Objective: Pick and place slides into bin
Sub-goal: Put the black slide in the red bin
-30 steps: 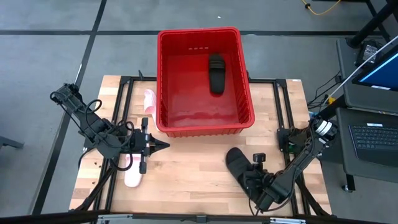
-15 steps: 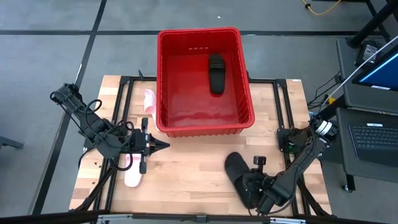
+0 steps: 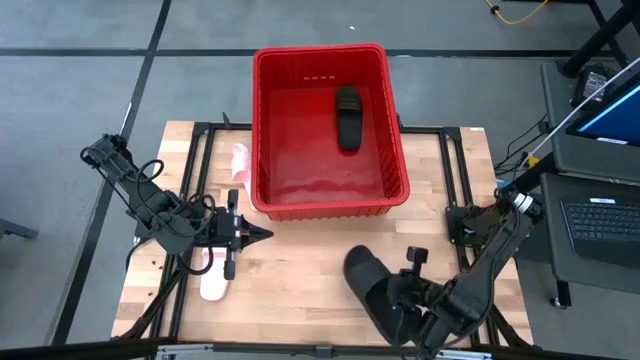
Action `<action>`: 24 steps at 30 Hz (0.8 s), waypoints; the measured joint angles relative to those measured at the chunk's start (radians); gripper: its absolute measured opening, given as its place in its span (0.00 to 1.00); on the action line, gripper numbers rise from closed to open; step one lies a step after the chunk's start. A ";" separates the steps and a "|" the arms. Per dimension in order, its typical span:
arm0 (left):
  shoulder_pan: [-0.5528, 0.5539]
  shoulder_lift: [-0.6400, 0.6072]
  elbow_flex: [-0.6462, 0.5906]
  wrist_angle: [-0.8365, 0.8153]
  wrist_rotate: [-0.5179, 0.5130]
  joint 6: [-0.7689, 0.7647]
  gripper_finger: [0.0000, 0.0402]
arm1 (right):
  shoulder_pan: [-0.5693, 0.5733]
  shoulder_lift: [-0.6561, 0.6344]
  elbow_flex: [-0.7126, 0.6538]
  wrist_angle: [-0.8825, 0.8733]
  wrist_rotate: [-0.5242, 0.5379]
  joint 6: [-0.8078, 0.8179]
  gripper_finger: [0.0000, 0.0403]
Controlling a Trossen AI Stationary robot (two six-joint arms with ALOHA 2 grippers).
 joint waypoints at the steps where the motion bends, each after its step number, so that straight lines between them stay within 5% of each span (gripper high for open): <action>1: 0.000 0.000 0.000 0.011 0.000 0.000 0.00 | -0.013 -0.001 0.035 -0.008 0.009 -0.016 0.01; 11: 0.000 0.000 0.000 0.074 0.018 0.076 0.02 | -0.174 0.000 0.246 0.015 0.027 -0.281 0.01; 19: 0.000 0.000 0.000 0.155 0.103 0.119 0.22 | -0.281 0.000 0.322 0.037 0.057 -0.437 0.01; 24: 0.012 0.002 0.000 0.246 -0.022 0.328 0.34 | -0.354 0.000 0.346 0.079 0.059 -0.556 0.01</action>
